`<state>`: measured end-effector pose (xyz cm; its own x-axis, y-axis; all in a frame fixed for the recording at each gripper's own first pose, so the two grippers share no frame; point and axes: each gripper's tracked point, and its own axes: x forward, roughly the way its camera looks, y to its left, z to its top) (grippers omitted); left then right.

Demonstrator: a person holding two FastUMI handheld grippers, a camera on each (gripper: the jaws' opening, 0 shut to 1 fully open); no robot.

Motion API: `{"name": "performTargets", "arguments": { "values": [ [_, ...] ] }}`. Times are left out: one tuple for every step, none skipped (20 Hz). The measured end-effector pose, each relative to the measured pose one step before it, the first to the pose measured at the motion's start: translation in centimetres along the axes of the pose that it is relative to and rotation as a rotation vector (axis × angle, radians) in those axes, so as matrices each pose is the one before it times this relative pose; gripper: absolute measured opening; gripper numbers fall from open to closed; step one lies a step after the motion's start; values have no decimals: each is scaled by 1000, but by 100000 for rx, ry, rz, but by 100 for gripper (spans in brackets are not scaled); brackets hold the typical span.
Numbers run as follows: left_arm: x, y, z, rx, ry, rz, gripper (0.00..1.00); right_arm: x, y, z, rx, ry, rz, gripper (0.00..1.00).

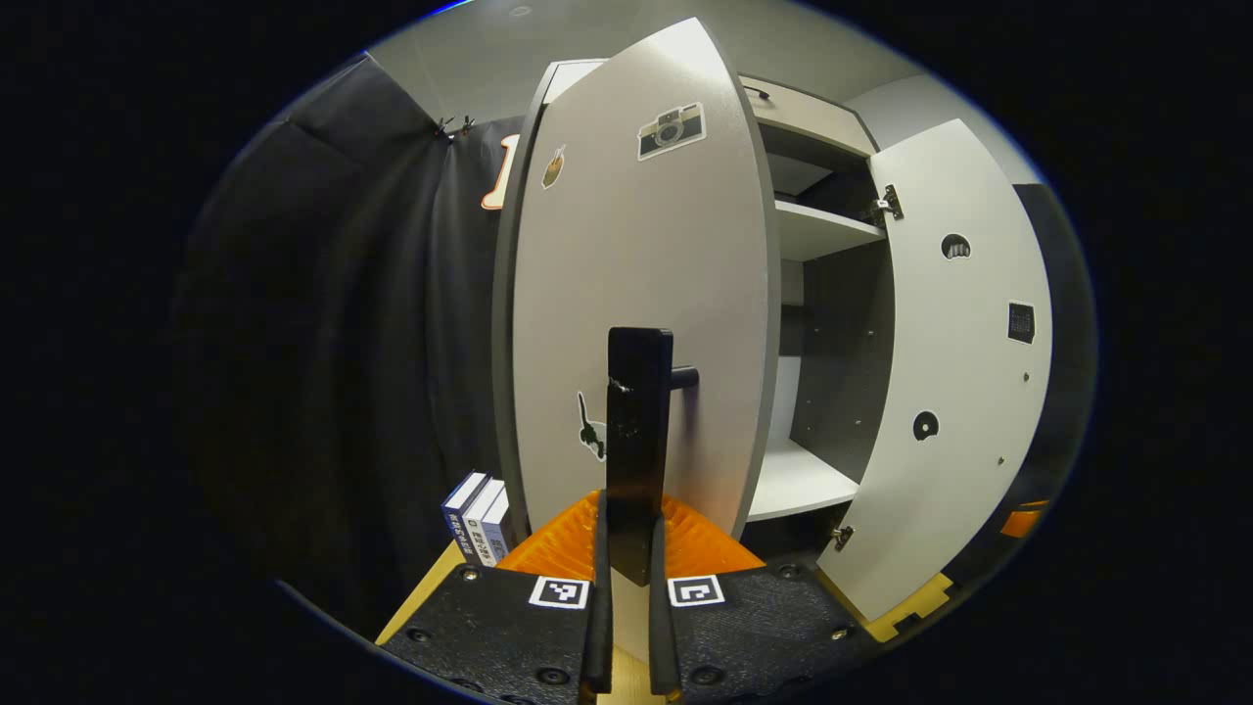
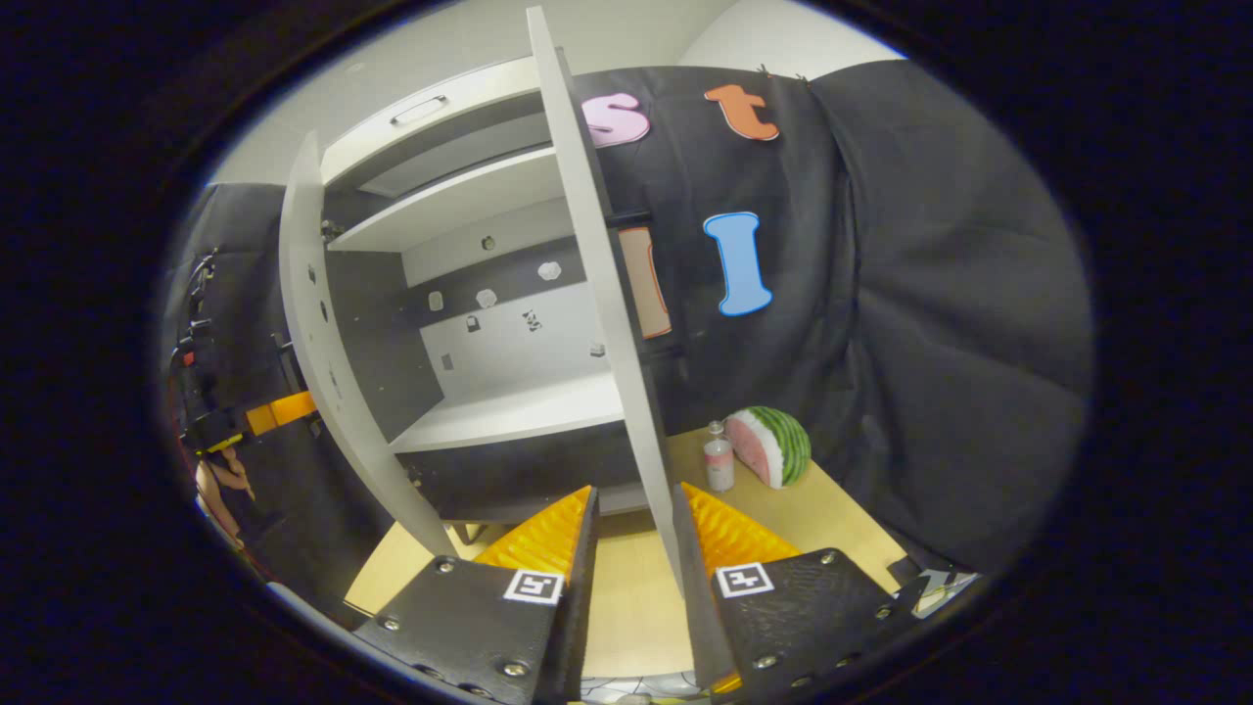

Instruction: Open the right door of the double-door shoe cabinet with the right hand, and open the left door with the left hand.

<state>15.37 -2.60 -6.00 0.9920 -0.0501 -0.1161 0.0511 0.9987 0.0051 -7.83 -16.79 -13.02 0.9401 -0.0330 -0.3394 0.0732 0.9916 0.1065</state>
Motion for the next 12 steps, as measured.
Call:
{"name": "performTargets", "arguments": {
  "values": [
    [-160, 261, 19, -468, 116, 688, 15, 153, 312, -96, -225, 263, 625, 42],
    [-31, 50, -76, -415, 187, 537, 14, -4, 256, -87, -226, 159, 530, 42],
    [-116, 175, -31, -244, 159, 799, 13, 66, 235, -95, -152, 228, 452, 42],
    [-67, 266, 26, 409, 51, 879, 13, 216, 116, -255, -73, 217, 342, 42],
    [-114, 314, -5, 718, 205, 839, 12, 46, 133, -36, 122, 187, 291, 42],
    [11, 374, -26, 1203, 424, 996, 11, -95, 174, -155, 334, 207, 375, 42],
    [-162, 479, -19, 670, -64, 1386, 11, 43, 177, -57, 524, 258, 486, 42],
    [-1, 418, 122, 134, -406, 1575, 8, 4, 208, -222, 514, 350, 621, 42],
    [-104, 448, 3, 136, -309, 1812, 7, 128, 276, -104, 328, 169, 487, 42],
    [-177, 502, 25, 161, 43, 1829, 5, 105, 126, -189, 122, 223, 236, 42],
    [-78, 350, -42, 21, -27, 1742, 3, -5, 250, -61, -28, 177, 277, 42],
    [-13, 288, -109, -91, 103, 1344, 1, -27, 197, -169, -62, 232, 273, 42]
  ]
}}
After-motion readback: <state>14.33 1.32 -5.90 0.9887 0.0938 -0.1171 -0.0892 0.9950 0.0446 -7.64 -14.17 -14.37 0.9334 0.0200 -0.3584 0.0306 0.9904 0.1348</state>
